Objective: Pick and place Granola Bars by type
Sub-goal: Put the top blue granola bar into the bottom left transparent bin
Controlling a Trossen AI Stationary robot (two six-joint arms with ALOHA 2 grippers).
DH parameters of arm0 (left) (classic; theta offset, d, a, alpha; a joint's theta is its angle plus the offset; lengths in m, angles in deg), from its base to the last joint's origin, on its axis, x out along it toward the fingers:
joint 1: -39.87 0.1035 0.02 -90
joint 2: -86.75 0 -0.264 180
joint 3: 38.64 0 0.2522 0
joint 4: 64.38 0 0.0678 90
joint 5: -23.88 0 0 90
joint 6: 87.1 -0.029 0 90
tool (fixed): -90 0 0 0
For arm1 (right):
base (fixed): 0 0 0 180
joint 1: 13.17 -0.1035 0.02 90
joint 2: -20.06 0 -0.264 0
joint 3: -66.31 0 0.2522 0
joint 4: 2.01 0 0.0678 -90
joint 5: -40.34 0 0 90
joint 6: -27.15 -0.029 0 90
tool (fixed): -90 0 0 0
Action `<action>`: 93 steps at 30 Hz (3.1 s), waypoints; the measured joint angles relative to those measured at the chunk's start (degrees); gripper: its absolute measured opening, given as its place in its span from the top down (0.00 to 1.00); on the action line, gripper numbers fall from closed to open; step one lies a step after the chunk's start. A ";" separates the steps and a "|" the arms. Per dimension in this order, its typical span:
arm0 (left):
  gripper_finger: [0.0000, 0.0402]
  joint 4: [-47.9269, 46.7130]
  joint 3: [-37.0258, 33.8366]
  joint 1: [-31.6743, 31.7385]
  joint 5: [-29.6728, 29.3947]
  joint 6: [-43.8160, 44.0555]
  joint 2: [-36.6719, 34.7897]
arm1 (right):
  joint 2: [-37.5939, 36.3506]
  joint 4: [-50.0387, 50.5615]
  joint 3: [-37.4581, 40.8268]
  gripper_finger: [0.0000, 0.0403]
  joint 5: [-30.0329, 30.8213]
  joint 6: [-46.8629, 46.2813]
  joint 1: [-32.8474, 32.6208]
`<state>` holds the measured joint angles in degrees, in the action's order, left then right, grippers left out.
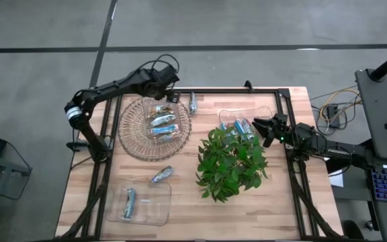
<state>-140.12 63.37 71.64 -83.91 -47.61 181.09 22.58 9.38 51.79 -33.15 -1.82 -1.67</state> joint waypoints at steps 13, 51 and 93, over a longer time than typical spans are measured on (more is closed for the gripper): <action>0.38 -3.37 25.20 -3.32 -8.68 0.48 16.24 | 0.21 -0.02 0.02 0.68 0.01 0.01 0.00; 0.38 2.12 28.12 -5.72 -4.12 2.49 34.50 | 0.24 -0.01 0.01 0.68 0.00 0.01 0.00; 0.38 10.23 18.23 -8.37 -0.06 7.78 34.41 | 0.26 -0.01 0.00 0.70 0.00 0.01 -0.01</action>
<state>-129.88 81.60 63.27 -83.97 -39.83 215.50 22.85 9.37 51.79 -33.15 -1.80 -1.68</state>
